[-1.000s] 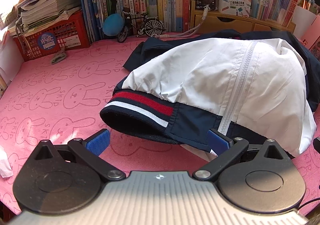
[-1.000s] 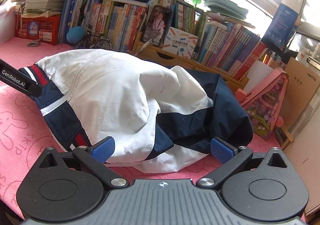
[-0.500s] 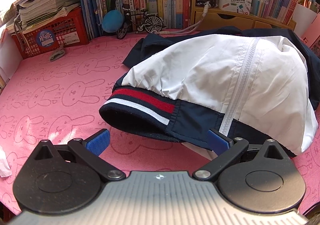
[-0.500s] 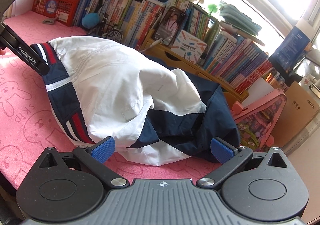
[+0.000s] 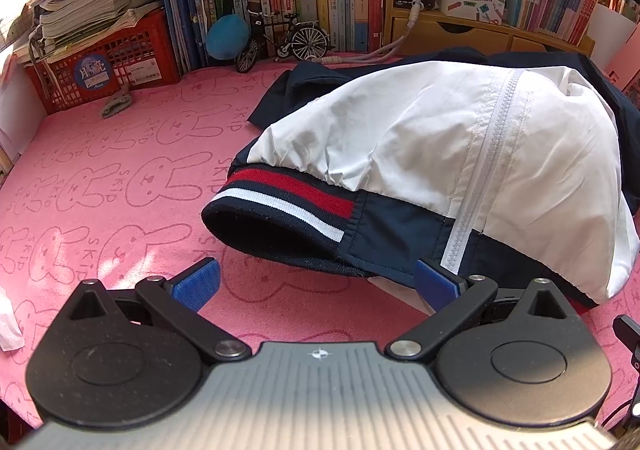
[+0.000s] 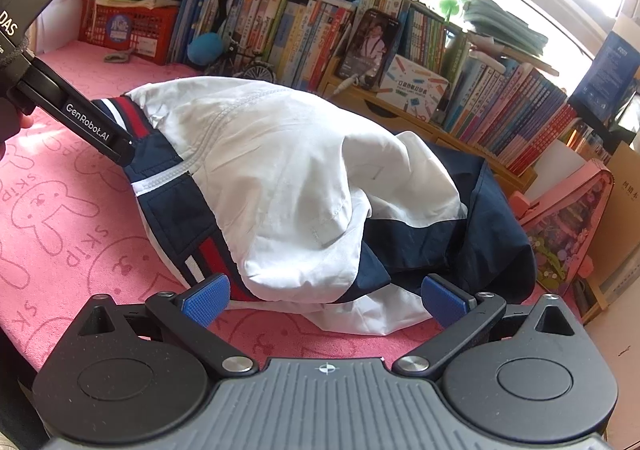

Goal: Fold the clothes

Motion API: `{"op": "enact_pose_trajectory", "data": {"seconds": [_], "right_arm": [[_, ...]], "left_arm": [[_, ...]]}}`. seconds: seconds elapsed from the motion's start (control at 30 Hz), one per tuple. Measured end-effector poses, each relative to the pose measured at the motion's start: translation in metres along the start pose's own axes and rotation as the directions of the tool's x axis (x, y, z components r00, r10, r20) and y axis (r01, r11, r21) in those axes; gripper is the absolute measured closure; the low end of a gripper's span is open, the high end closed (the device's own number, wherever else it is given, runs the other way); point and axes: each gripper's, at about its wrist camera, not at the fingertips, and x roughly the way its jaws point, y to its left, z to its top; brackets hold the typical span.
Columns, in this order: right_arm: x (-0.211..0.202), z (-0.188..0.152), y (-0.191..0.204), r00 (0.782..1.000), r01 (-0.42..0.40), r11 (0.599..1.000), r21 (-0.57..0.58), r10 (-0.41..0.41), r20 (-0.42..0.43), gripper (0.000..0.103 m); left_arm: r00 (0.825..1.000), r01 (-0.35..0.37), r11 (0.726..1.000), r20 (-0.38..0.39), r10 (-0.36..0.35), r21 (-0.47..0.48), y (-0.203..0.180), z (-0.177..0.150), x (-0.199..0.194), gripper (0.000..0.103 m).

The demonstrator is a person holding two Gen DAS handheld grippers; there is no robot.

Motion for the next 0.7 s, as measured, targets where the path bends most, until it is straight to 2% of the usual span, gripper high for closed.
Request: {"op": "enact_pose_trajectory", "data": {"seconds": [0.07,0.17,0.27,0.33,0.43,0.57,0.67,0.7], "right_arm": [[0.002,-0.003,-0.002,1.000,-0.016,1.000,-0.009,0.016,0.014,0.000],[-0.010,-0.033,-0.017,0.993,-0.089,0.985,-0.149,0.099,0.063,0.000],[-0.022,-0.064,-0.031,0.977,-0.152,0.944,-0.291,0.188,0.100,0.000],[-0.024,-0.057,-0.009,0.974,-0.139,0.915,-0.379,0.195,0.116,0.000],[-0.023,-0.044,0.033,0.960,-0.104,0.848,-0.519,0.221,0.170,0.000],[-0.023,-0.051,0.085,0.923,-0.059,0.749,-0.660,0.292,0.249,0.000],[-0.009,-0.048,0.109,0.917,0.011,0.749,-0.662,0.256,0.306,0.000],[-0.001,-0.047,0.112,0.920,0.027,0.767,-0.641,0.231,0.316,0.000]], "left_arm": [[1.000,-0.006,1.000,0.001,0.006,-0.004,0.004,-0.001,0.001,0.000],[1.000,-0.028,1.000,0.010,0.028,-0.007,0.014,-0.003,0.001,0.000],[0.998,-0.052,0.999,0.020,0.052,-0.012,0.025,-0.005,0.000,0.000],[0.997,-0.068,0.998,0.023,0.068,-0.019,0.032,-0.008,0.000,0.000],[0.996,-0.089,0.996,0.026,0.090,-0.031,0.042,-0.013,0.000,0.000],[0.994,-0.104,0.994,0.023,0.105,-0.039,0.051,-0.016,0.003,0.000],[0.994,-0.103,0.994,0.031,0.103,-0.028,0.053,-0.016,0.006,0.000],[0.994,-0.100,0.995,0.035,0.101,-0.023,0.053,-0.016,0.006,0.000]]}}
